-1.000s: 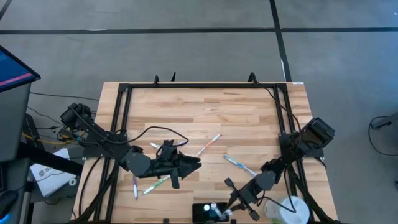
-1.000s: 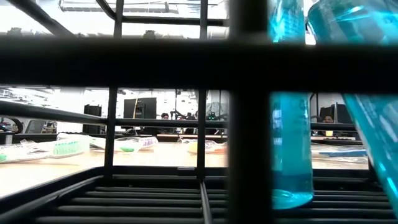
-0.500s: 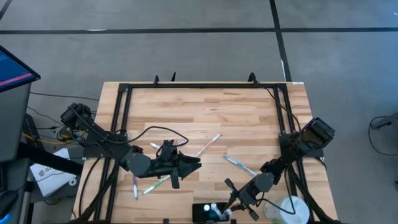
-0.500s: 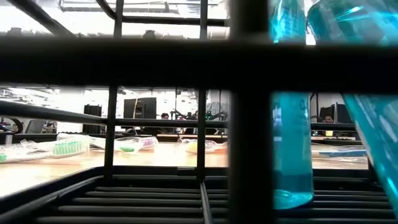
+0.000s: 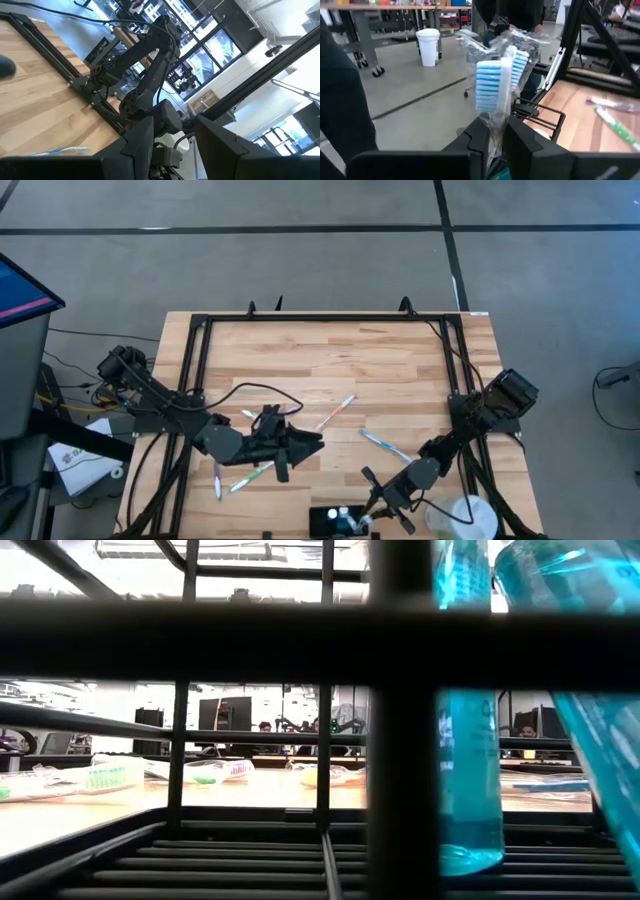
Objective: Pick & Place toothbrushing station
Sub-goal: Put the left blue toothbrush into the black mesh organizer, then put the bottom green toothbrush into the black mesh organizer
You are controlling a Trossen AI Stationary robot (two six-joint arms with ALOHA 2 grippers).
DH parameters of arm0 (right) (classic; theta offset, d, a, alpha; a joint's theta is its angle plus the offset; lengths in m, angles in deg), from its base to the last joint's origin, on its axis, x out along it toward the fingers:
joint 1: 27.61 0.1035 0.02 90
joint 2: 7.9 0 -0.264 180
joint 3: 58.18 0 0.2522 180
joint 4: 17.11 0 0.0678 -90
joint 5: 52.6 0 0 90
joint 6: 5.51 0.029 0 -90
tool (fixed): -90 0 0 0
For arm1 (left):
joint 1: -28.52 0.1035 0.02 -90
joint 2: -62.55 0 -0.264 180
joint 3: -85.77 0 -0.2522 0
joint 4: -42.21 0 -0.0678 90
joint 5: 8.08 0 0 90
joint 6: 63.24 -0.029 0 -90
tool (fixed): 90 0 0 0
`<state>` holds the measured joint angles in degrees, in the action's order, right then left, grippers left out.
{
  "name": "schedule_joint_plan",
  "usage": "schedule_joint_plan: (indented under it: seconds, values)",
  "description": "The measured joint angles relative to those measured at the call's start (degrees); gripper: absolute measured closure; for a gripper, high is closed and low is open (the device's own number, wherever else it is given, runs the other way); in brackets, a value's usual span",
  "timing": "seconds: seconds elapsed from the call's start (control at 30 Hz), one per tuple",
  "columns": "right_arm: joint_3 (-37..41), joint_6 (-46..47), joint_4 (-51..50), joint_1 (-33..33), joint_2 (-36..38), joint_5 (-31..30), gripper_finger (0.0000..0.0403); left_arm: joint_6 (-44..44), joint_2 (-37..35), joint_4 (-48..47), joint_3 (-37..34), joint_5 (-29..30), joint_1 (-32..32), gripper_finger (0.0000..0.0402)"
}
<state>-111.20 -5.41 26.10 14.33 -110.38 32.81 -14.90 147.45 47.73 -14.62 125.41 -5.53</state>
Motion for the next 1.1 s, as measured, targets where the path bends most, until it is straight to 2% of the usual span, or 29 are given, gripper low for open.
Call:
schedule_joint_plan:
  seconds: [0.07,0.4,0.53,1.1]
  values:
    - [0.00,2.57,0.01,-0.37,0.00,-0.35,0.0345,0.02,0.00,0.00,0.00,0.00,0.00,0.0262]
    - [0.00,2.94,0.26,-0.32,0.00,-0.55,0.0226,0.02,0.00,0.01,0.00,-0.01,0.22,0.0262]
    - [0.00,3.52,0.49,-0.34,0.00,-0.55,0.0190,0.06,0.00,0.02,0.00,0.00,0.37,0.0262]
    - [-0.02,12.65,2.31,0.79,0.22,-0.52,0.0172,0.04,0.00,0.02,0.00,-0.02,0.37,0.0262]
